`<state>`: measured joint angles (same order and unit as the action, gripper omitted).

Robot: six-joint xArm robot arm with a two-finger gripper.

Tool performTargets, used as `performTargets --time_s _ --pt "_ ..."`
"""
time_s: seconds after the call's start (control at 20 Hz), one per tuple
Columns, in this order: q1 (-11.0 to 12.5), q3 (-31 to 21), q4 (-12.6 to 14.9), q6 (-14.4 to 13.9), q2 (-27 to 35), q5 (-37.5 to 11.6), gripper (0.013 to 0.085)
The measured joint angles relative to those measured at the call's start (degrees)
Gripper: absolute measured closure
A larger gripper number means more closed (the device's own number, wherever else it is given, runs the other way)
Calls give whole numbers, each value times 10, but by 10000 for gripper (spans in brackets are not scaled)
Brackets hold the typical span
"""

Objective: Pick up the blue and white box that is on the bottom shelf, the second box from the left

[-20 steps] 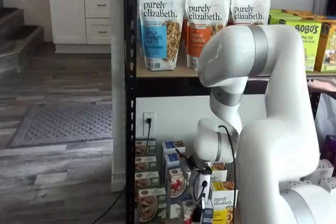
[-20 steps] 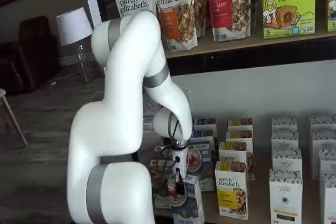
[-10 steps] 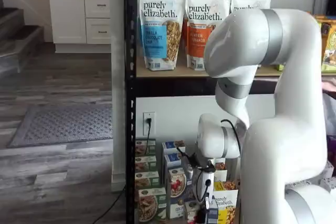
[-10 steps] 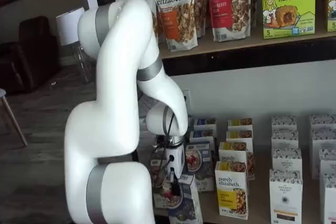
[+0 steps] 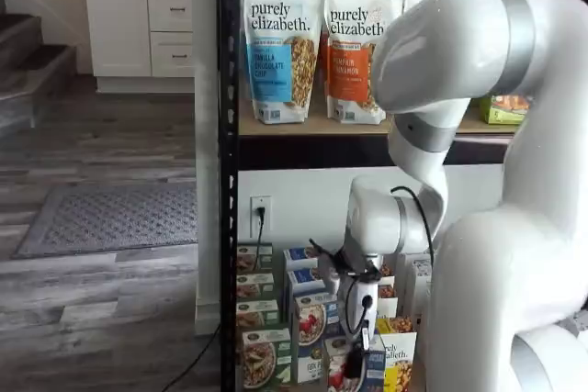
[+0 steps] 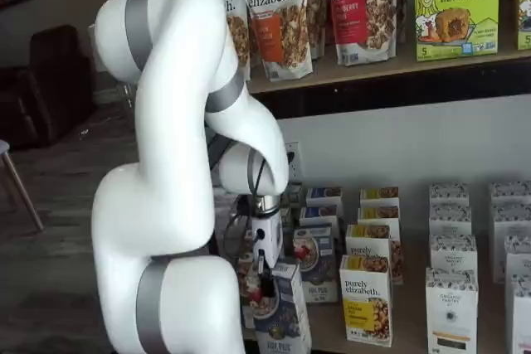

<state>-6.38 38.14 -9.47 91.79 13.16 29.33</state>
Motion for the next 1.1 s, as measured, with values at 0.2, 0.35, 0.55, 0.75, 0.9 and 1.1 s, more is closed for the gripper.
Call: performTargets --time_s 0.2,0.35,0.55,0.75,0.9,1.1 --pt "1 -20 4 -5 -53 21 490" --pt "9 -19 -5 5 -98 81 490" --pt "13 -16 4 -2 -144 137 490" --pt "18 -14 2 -1 -181 172 490" --pt "24 -7 -5 7 -207 203 490" --pt "34 6 -24 23 -232 248 490"
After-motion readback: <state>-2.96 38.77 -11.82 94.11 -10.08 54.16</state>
